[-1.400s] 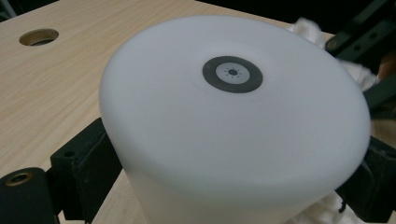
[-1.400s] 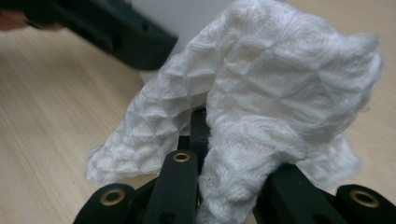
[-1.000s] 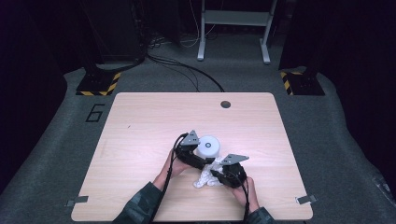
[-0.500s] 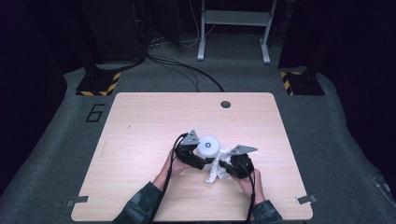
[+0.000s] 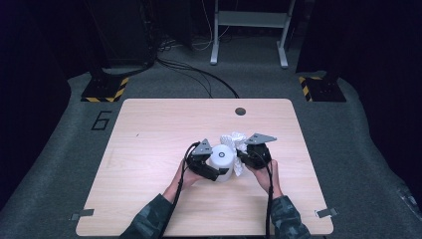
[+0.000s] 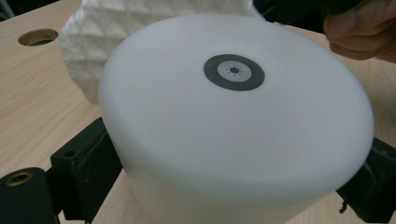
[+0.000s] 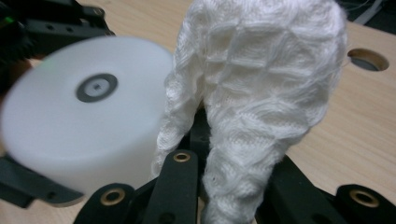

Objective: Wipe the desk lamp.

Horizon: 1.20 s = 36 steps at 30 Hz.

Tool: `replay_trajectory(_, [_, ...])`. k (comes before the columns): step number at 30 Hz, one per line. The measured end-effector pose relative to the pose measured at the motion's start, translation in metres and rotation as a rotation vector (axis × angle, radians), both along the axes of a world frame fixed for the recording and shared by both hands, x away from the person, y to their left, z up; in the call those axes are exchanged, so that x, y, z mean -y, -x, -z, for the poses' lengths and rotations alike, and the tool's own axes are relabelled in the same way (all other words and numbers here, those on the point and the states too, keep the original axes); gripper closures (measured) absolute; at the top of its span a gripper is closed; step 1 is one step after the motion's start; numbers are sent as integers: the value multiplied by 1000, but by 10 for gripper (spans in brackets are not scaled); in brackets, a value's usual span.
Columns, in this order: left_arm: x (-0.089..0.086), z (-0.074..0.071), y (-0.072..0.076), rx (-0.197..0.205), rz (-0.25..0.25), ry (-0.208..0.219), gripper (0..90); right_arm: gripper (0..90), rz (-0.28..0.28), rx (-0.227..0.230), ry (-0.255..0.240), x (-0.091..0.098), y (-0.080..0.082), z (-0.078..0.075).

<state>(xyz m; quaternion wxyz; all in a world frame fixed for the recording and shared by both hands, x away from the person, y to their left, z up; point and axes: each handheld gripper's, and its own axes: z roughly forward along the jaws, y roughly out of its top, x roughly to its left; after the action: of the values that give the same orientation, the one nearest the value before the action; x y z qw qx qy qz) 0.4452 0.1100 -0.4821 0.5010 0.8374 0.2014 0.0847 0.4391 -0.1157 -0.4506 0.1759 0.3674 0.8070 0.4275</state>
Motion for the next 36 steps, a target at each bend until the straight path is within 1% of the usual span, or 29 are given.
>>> replay_trajectory(1, [0, 0, 0, 0, 1, 0, 76, 832, -5, -8, 16, -1, -3, 3])
replay_trajectory(4, [0, 0, 0, 1, 1, 0, 76, 833, -4, -64, 37, -4, -9, 17])
replay_trajectory(5, [0, 0, 0, 2, 1, 0, 76, 833, -5, -75, 45, -4, -11, 21])
replay_trajectory(6, [0, 0, 0, 2, 2, 0, 76, 833, -2, -93, 45, -5, -12, 25])
replay_trajectory(8, [0, 0, 0, 1, 1, 0, 76, 833, -10, -107, 56, -5, -14, 32])
replay_trajectory(10, [0, 1, 0, 0, -2, 4, 76, 833, -4, -142, 59, -5, -15, 38])
replay_trajectory(12, [0, 1, 0, 0, -2, 4, 75, 833, -7, -158, 72, -5, -15, 44])
replay_trajectory(13, [0, 1, 0, 0, -1, 4, 75, 833, -6, -173, 69, -4, -14, 45])
replay_trajectory(14, [0, 1, 0, 0, -2, 5, 75, 833, -14, -170, 67, -3, -14, 46])
replay_trajectory(15, [0, 1, 0, 0, -2, 5, 75, 833, -10, -184, 74, -3, -13, 47])
replay_trajectory(16, [0, 1, 0, 0, -2, 5, 75, 833, -17, -178, 83, -3, -13, 48])
replay_trajectory(17, [0, 1, 0, 0, -1, 4, 75, 833, -8, -186, 82, -3, -11, 49])
replay_trajectory(18, [0, 1, 0, 0, -2, 5, 75, 833, -17, -187, 88, -1, -10, 49])
replay_trajectory(19, [0, 1, 0, 0, -2, 5, 75, 833, -14, -198, 88, -1, -9, 49])
replay_trajectory(20, [0, 1, 0, 0, -1, 4, 75, 833, -13, -191, 87, 0, -7, 50])
replay_trajectory(21, [0, 1, 0, 0, -1, 4, 75, 832, -22, -201, 97, 1, -4, 49])
replay_trajectory(22, [0, 1, 0, 0, -1, 4, 76, 832, -25, -193, 106, 1, -2, 48])
replay_trajectory(23, [0, 1, 0, -1, -1, 1, 75, 832, -17, -193, 105, 1, 2, 47])
replay_trajectory(24, [0, 0, 0, -2, 0, 1, 76, 832, -26, -176, 119, 1, 4, 45])
replay_trajectory(26, [0, 1, 0, -1, -2, 5, 75, 832, -24, -162, 114, 1, 11, 40])
replay_trajectory(27, [0, 1, 0, 1, -5, 7, 75, 832, -22, -147, 105, 1, 14, 38])
replay_trajectory(29, [0, 1, 0, -2, -2, 5, 75, 832, -34, -127, 107, 2, 23, 31])
replay_trajectory(31, [0, 1, 0, -2, -3, 5, 75, 832, -41, -113, 96, 2, 30, 26])
replay_trajectory(32, [0, 1, -1, 6, -2, 1, 75, 831, -40, -106, 91, 2, 34, 25])
replay_trajectory(34, [0, 1, -1, 6, -3, 2, 75, 831, -45, -98, 81, 1, 39, 26])
replay_trajectory(36, [0, 1, 0, 4, -3, 0, 75, 831, -57, -103, 81, 0, 43, 29])
